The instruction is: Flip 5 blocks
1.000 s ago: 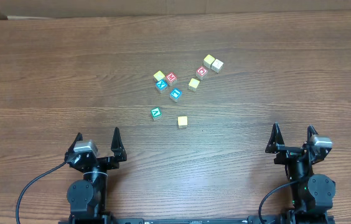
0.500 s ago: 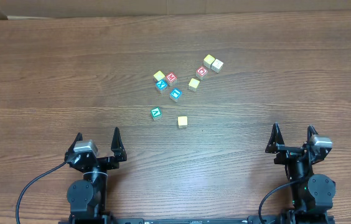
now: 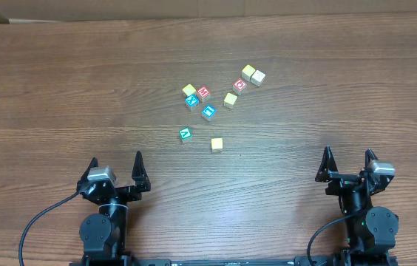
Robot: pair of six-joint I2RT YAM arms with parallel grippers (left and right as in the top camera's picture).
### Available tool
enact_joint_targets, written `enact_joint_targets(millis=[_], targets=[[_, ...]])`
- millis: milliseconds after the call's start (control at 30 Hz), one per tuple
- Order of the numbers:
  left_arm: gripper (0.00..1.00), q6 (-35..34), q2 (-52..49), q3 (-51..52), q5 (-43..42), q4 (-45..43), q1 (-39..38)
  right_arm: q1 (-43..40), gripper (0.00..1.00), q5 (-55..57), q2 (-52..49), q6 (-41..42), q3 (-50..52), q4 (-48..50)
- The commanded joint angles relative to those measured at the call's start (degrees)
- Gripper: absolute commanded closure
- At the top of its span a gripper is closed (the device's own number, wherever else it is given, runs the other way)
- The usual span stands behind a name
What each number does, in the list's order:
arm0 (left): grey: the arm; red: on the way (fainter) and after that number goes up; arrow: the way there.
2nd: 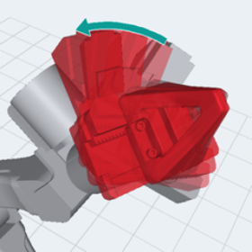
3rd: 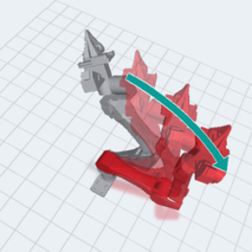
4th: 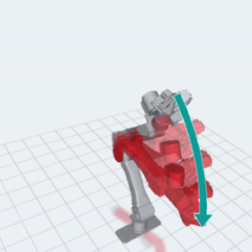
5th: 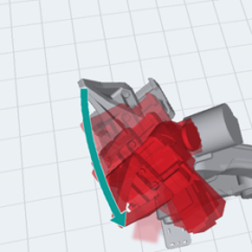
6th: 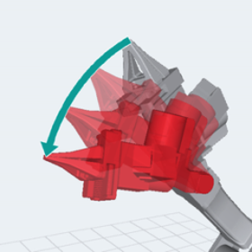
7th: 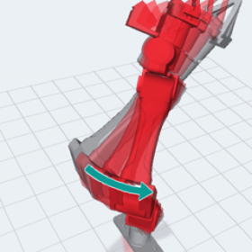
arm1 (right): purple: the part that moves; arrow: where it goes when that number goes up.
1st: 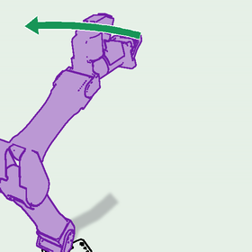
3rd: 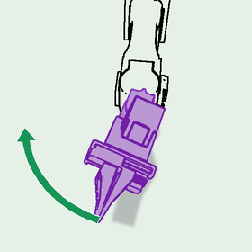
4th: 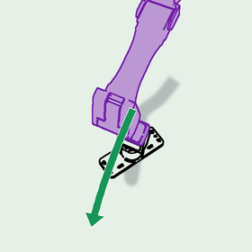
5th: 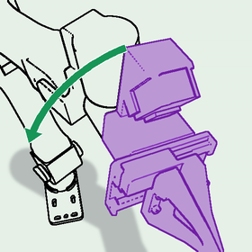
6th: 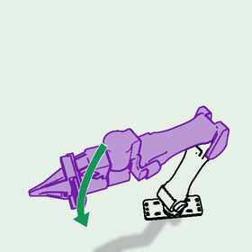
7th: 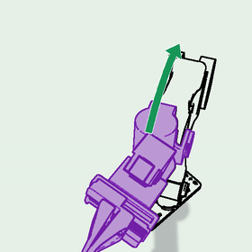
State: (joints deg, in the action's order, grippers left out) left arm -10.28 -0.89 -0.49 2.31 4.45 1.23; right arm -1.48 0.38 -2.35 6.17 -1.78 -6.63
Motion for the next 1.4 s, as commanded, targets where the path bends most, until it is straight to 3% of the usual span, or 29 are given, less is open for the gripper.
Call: enact_joint_targets(millis=[0,1067,1200,1367], targets=[[0.0,1.1,0.6,0.2,-0.4,0.0,0.3,-0.2,0.0,-0.5,0.7,-0.6,0.5,0.3],[0.01,1.1,0.6,0.2,-0.4,0.0,0.3,-0.2,0.0,-0.2,0.7,0.0,0.5,2.0],[0.0,1.1,0.6,0.2,-0.4,0.0,0.3,-0.2,0.0,-4.5,0.7,4.5,0.5,3.6],[0.0,1.1,0.6,0.2,-0.4,0.0,0.3,-0.2,0.0,-18.3,0.5,10.0,-3.0,4.9]])
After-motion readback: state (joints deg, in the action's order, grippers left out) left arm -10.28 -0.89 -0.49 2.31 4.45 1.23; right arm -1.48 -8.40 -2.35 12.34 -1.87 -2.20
